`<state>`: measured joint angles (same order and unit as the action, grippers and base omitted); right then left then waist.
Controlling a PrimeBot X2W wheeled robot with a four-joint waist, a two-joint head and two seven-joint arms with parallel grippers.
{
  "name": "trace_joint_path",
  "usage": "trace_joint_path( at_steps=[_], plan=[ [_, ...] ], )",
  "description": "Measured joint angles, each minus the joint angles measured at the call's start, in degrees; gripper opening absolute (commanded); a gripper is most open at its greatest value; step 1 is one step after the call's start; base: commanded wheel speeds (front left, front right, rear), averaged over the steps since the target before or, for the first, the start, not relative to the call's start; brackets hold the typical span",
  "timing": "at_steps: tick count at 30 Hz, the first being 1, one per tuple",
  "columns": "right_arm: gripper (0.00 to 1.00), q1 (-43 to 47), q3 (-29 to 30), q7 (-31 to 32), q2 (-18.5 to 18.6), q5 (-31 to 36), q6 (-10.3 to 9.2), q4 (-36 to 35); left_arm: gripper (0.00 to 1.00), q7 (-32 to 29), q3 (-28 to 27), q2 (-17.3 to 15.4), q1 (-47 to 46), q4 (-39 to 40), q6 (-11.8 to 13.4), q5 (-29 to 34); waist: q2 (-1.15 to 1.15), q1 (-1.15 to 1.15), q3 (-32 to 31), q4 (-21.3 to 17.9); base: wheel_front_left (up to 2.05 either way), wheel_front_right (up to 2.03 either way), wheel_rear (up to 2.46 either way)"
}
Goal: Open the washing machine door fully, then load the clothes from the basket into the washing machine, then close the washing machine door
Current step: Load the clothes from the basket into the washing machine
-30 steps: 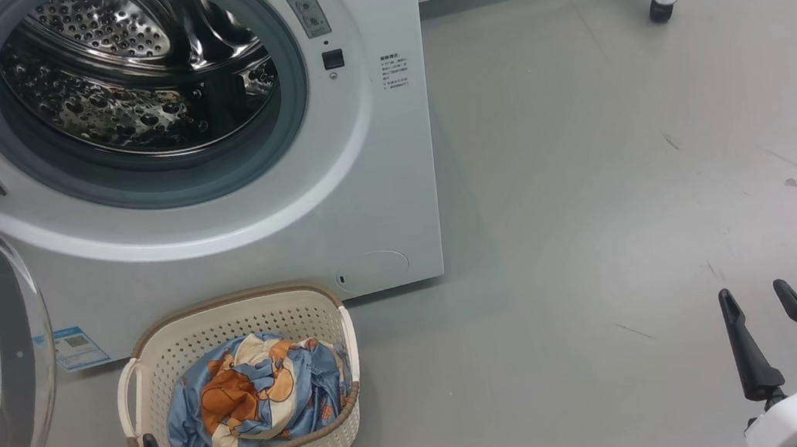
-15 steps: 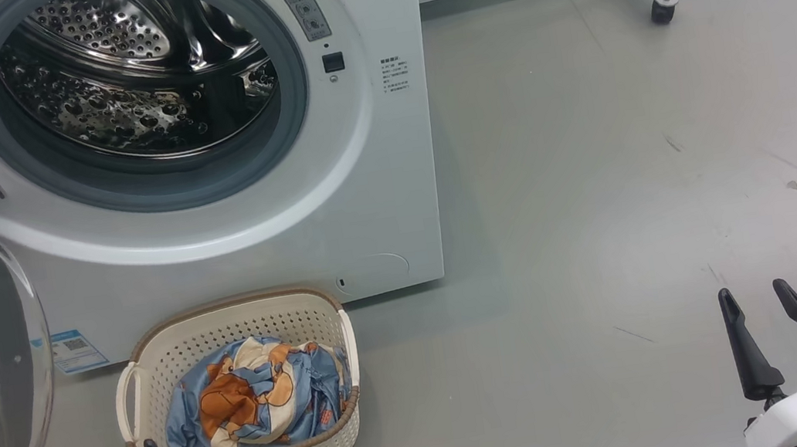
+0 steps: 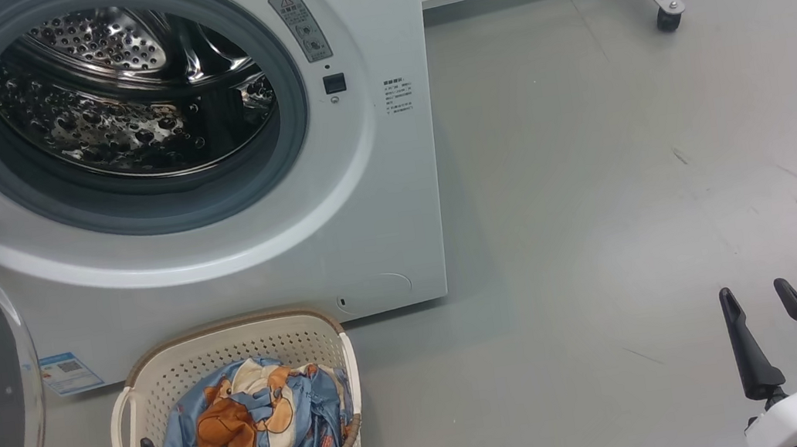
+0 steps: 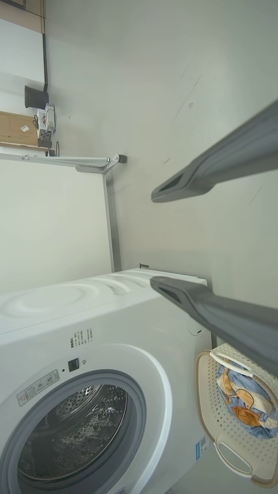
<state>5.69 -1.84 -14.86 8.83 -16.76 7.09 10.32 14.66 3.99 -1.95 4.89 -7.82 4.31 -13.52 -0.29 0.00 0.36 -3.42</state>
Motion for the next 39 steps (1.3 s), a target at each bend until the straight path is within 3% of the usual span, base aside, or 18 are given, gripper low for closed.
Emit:
trace_joint_path(
  at_steps=[39],
  plan=[
    [1.0,-0.01,-0.04,0.0,0.01,-0.01,0.0,0.0,1.0,-0.01,0.49,0.0,0.0,-0.14,0.92,-0.02,0.0,0.0,0.22,0.12,0.14,-0.14,0.0]
  ],
)
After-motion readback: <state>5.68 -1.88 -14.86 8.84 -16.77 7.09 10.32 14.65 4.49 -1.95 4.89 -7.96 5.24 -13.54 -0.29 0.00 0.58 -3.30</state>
